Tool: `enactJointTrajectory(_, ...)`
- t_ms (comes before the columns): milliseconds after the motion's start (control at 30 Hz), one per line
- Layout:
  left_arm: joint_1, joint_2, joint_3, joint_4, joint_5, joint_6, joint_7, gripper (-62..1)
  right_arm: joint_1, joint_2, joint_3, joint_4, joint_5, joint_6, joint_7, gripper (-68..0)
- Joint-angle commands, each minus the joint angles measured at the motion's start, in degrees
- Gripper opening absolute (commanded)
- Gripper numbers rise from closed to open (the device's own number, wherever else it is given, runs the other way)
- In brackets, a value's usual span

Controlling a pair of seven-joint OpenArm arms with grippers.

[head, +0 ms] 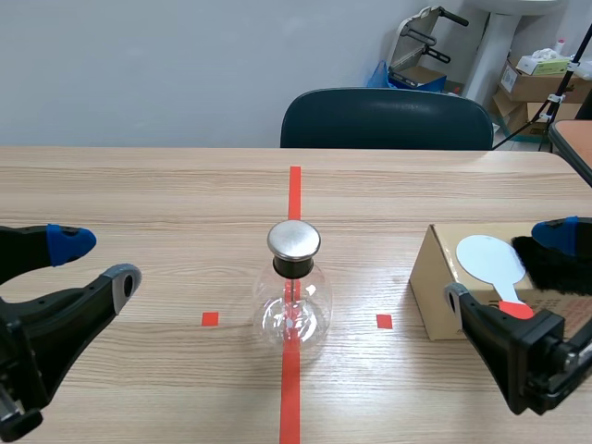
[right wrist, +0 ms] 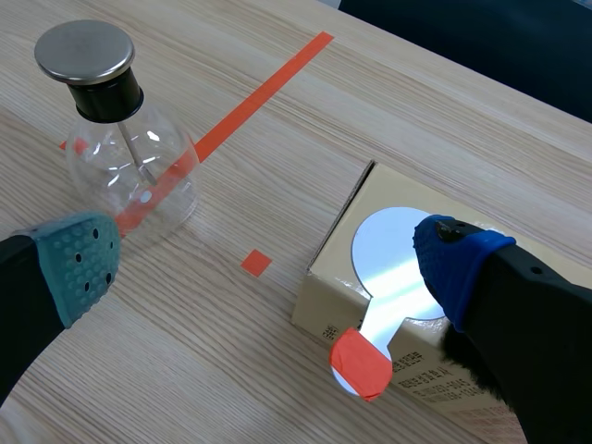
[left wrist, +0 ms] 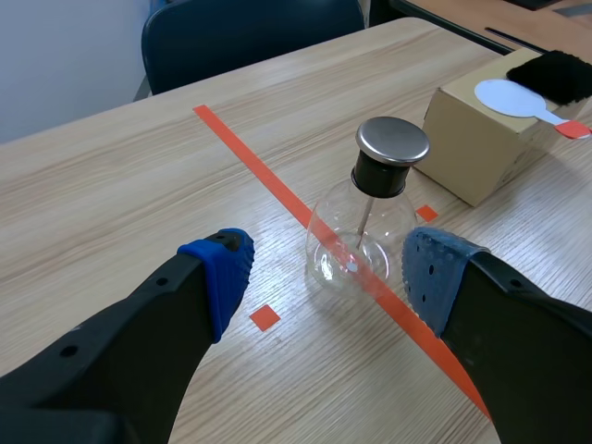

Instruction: Do the electroscope experiment

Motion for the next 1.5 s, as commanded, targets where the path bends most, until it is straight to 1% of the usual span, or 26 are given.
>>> enactJointTrajectory(0, 0.13, 0.28, -0.26, 0.83, -0.81, -0.09, -1.75, -23.8, 0.17, 0.28, 0.7, 0.33, 1.29, -0.17, 0.63, 0.4)
enactJointTrajectory(433, 0.13, 0.63, -0.26, 0.83, -0.79, -0.11, -1.86, -23.8, 0.2, -0.2, 0.7, 0.33, 1.27, 0.07, 0.61, 0.4)
enactJointTrajectory(767, -0.02, 2.64, -0.26, 0.76, -0.7, -0.09, -1.88, -23.8, 0.2, -0.2, 0.7, 0.33, 1.2, 0.07, -0.22, 0.4)
enactJointTrajectory(833, -0.02, 2.67, -0.26, 0.76, -0.5, -0.09, -1.88, -23.8, 0.17, -0.2, 0.7, 0.33, -0.2, 0.07, -0.22, 0.4)
enactJointTrajectory(933, -0.02, 2.67, -0.26, 0.7, -0.5, -0.09, -1.73, -23.8, 0.17, -0.2, 0.7, 0.35, -6.34, 0.48, 0.33, 0.4)
enactJointTrajectory(1000, -0.02, 2.67, -0.26, 0.57, -0.46, -0.09, -1.62, -23.8, -0.02, -0.17, 0.7, 0.85, -12.22, 0.79, 1.38, 0.4)
enactJointTrajectory(1067, -0.02, 2.67, -0.26, 0.55, -0.31, -0.09, -1.57, -23.8, -0.92, -0.17, 0.7, 1.95, -20.11, 0.79, 2.73, 0.4)
enactJointTrajectory(1167, -0.04, 2.67, -0.26, 0.55, -0.22, -0.04, -1.01, -23.8, -3.74, -0.2, 0.7, 4.15, -34.1, 0.66, 5.75, 0.4)
enactJointTrajectory(1233, -0.02, 2.67, -0.26, 0.55, -0.09, -0.07, -0.92, -23.8, -6.03, -0.22, 0.7, 4.98, -43.67, -0.02, 8.07, 0.4)
enactJointTrajectory(1267, -0.02, 2.67, -0.26, 0.55, -0.09, -0.07, -0.68, -23.8, -7.21, -0.22, 0.7, 5.05, -48.17, -0.96, 9.4, 0.4)
enactJointTrajectory(1333, -0.02, 2.67, -0.26, 0.55, -0.04, -0.07, -0.55, -23.8, -9.73, -0.81, 0.46, 5.03, -57.02, -4.98, 11.61, 0.4)
enactJointTrajectory(1367, -0.02, 2.67, -0.26, 0.55, 0.37, -0.07, -0.57, -23.8, -10.88, -1.51, 0.37, 4.87, -61.44, -7.85, 12.33, 0.4)
enactJointTrajectory(1400, -0.02, 2.67, -0.26, 0.55, 0.76, -0.07, -0.59, -23.8, -11.8, -2.4, 0.35, 4.52, -65.13, -10.6, 13.2, 0.4)
enactJointTrajectory(1467, -0.02, 2.67, -0.26, 0.55, 1.03, -0.04, -0.59, -23.8, -13.14, -4.5, 0.33, 3.3, -71.82, -16.98, 14.01, 0.4)
